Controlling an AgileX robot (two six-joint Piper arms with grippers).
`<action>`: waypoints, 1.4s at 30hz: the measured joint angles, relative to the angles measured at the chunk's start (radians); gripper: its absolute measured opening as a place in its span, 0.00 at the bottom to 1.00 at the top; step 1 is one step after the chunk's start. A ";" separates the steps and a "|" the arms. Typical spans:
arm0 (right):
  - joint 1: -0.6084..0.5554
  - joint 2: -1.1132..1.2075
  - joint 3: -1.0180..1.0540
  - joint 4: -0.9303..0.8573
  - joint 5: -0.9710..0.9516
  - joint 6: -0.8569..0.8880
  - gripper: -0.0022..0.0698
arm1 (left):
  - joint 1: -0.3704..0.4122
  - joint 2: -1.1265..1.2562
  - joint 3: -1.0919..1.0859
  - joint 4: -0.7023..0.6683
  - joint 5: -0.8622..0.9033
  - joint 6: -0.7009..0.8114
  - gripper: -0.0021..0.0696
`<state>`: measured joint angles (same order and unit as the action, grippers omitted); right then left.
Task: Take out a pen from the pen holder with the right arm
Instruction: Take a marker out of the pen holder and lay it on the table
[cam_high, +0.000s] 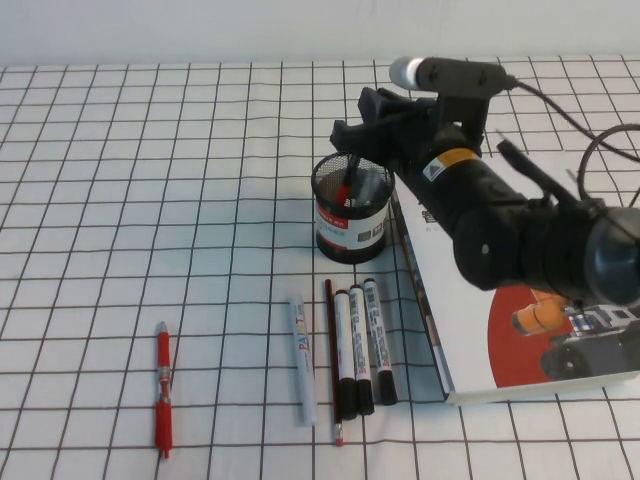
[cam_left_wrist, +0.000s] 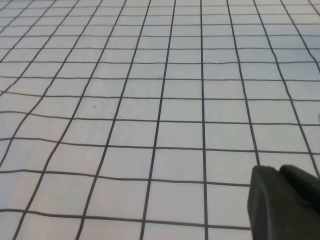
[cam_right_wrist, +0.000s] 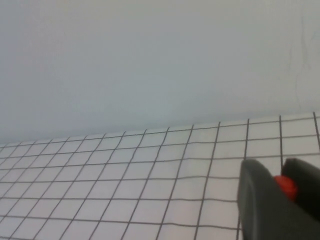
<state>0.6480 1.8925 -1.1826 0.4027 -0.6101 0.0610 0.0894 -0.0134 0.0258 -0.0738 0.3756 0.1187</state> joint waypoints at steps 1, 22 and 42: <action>0.000 -0.028 0.000 -0.003 0.035 -0.029 0.10 | 0.000 0.000 0.000 0.000 0.000 0.000 0.03; 0.000 -0.378 -0.109 0.019 1.002 -0.127 0.10 | 0.000 0.000 0.000 0.000 0.000 0.000 0.03; 0.000 0.051 -0.267 0.129 1.276 -0.012 0.10 | 0.000 0.000 0.000 0.000 0.000 0.000 0.03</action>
<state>0.6480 1.9433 -1.4496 0.5319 0.6660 0.0488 0.0894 -0.0134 0.0258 -0.0738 0.3756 0.1187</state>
